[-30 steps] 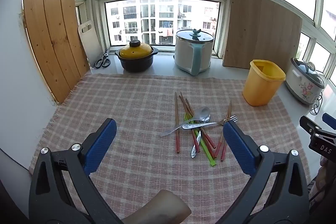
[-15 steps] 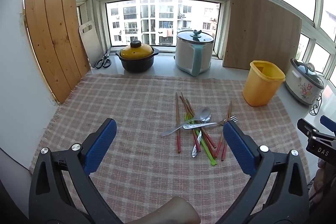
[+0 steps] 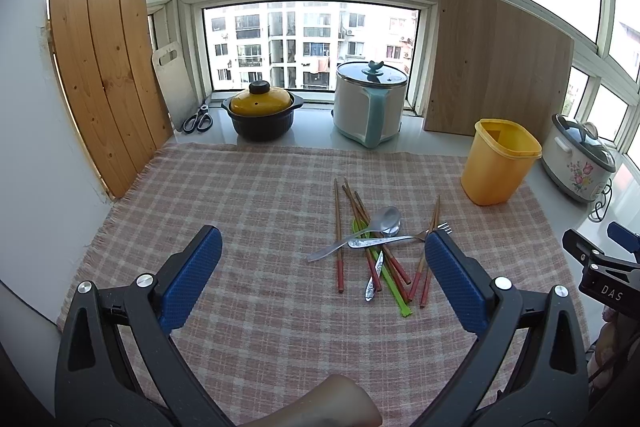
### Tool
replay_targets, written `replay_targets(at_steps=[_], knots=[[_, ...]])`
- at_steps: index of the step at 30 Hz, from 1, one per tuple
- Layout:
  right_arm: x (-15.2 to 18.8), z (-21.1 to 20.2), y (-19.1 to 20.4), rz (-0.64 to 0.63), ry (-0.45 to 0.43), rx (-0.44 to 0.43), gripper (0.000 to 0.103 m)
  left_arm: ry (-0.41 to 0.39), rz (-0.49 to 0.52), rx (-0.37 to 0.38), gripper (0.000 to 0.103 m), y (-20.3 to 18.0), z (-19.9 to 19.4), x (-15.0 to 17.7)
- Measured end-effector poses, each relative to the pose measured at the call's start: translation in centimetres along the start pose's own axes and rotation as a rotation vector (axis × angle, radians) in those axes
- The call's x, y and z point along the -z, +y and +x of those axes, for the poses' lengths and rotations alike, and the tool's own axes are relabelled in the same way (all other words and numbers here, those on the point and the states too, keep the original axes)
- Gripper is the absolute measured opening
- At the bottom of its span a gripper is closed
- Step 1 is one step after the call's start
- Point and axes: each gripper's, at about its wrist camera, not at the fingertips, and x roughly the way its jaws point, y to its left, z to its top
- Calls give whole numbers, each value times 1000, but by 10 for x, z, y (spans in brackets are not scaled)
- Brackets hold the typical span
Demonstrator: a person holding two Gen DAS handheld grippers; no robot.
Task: Organize utensils
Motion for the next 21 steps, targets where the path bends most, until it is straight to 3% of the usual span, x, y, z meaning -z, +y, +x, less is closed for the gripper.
replay_targets(at_steps=[21], knots=[[0, 0, -2, 4, 6, -5, 102, -4, 3, 0, 103, -5, -9, -5]])
